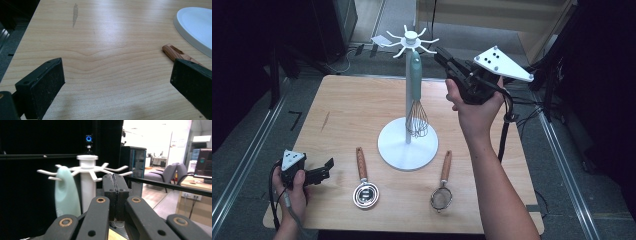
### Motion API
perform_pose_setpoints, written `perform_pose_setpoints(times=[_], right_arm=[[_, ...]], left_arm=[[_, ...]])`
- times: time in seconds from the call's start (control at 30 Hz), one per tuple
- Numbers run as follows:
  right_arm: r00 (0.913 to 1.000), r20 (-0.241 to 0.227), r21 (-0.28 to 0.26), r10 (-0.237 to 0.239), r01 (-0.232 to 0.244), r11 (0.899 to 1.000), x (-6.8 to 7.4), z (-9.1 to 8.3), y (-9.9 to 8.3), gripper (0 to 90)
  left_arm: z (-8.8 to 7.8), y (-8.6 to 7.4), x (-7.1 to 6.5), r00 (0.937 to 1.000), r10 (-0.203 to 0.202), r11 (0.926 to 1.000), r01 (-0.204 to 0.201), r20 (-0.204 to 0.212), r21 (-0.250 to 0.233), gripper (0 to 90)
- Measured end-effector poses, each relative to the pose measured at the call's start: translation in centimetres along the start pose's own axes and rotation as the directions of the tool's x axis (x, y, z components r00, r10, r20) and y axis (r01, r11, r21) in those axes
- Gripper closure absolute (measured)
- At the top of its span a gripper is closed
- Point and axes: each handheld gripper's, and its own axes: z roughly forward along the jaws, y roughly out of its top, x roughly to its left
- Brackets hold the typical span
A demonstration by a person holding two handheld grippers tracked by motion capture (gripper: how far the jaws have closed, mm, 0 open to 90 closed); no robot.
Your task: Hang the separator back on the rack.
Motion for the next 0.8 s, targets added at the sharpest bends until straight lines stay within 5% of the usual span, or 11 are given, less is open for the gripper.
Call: perform_pose_setpoints(times=[0.8], right_arm=[[0.9963,-0.068,0.019,-0.052,0.054,0.998,3.1,0.4,0.0,90.0]], left_arm=[[0.0,0.0,0.0,1.0000,0.008,1.0000,-0.008,0.001,0.002,0.0]])
